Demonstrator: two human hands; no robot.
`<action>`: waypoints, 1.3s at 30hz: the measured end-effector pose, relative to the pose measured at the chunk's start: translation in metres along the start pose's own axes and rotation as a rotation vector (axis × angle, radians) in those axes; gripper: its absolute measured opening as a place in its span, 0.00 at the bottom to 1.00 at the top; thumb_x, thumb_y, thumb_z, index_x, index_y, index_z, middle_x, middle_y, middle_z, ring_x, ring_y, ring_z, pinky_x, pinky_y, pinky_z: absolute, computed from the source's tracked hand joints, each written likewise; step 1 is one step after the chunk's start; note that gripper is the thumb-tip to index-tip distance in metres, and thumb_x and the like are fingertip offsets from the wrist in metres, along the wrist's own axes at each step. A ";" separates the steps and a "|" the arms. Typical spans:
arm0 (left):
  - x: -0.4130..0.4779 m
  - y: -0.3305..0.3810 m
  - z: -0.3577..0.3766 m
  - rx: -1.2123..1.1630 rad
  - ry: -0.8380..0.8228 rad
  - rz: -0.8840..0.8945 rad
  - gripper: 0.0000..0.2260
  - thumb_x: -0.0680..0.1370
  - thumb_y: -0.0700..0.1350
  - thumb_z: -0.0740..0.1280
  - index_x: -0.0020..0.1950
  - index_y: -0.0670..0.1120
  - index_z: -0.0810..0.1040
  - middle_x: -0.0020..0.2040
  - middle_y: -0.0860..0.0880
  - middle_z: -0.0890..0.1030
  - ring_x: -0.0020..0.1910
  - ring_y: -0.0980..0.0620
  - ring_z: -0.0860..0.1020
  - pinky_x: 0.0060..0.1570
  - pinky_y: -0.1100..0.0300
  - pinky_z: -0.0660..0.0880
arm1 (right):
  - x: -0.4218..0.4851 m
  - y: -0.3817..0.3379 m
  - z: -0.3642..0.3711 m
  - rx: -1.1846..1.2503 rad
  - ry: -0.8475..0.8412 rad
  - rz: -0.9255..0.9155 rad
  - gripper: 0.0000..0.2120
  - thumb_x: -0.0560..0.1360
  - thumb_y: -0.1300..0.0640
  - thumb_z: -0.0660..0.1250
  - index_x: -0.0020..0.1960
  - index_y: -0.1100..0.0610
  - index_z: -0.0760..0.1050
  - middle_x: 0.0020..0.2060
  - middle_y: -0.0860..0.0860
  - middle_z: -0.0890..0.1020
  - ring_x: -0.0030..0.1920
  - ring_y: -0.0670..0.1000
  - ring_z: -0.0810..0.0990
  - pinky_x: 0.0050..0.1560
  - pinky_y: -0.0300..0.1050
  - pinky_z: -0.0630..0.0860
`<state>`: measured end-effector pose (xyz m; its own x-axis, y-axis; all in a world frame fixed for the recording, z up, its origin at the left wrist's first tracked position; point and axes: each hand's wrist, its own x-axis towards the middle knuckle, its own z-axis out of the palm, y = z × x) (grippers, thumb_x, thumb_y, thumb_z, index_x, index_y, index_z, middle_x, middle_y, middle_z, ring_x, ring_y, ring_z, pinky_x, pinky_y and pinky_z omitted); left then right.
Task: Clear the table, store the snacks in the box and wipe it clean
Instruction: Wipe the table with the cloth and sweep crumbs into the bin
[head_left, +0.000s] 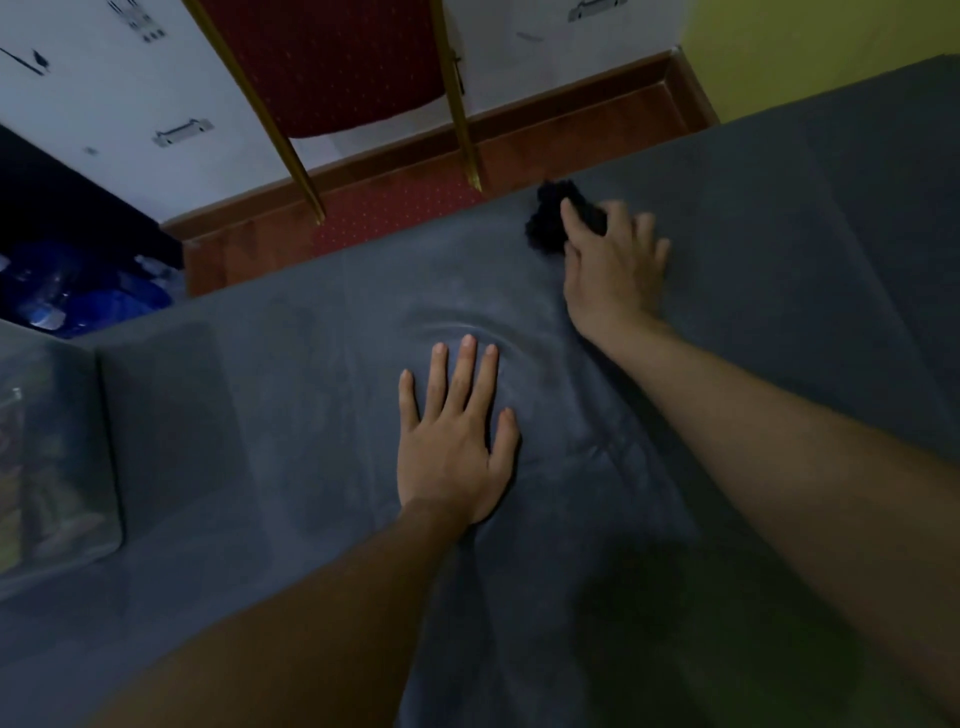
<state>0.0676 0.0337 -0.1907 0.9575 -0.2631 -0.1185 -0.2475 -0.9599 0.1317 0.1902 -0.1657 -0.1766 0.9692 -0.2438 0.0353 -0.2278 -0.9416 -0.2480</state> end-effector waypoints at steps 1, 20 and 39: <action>0.000 0.000 0.000 0.000 0.000 -0.001 0.28 0.83 0.59 0.47 0.81 0.54 0.45 0.81 0.53 0.45 0.80 0.50 0.41 0.76 0.39 0.46 | -0.012 0.001 -0.001 0.005 0.011 -0.015 0.24 0.82 0.52 0.58 0.77 0.44 0.63 0.66 0.55 0.71 0.61 0.61 0.68 0.56 0.57 0.66; 0.001 -0.001 0.004 0.007 0.037 0.011 0.28 0.82 0.60 0.43 0.81 0.54 0.45 0.81 0.54 0.46 0.80 0.51 0.42 0.76 0.40 0.44 | -0.163 0.031 -0.005 0.077 0.096 -0.068 0.22 0.80 0.53 0.63 0.73 0.47 0.71 0.60 0.53 0.75 0.55 0.57 0.71 0.49 0.54 0.68; -0.004 0.027 -0.007 -0.005 -0.057 0.009 0.27 0.82 0.54 0.45 0.81 0.50 0.48 0.81 0.48 0.51 0.79 0.37 0.46 0.75 0.35 0.47 | -0.248 0.077 -0.024 0.018 0.129 0.094 0.24 0.76 0.55 0.69 0.71 0.44 0.73 0.57 0.54 0.77 0.52 0.57 0.73 0.47 0.52 0.69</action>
<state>0.0581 0.0100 -0.1802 0.9453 -0.2766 -0.1730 -0.2549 -0.9571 0.1376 -0.0696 -0.1830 -0.1808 0.9235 -0.3591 0.1349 -0.3136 -0.9092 -0.2738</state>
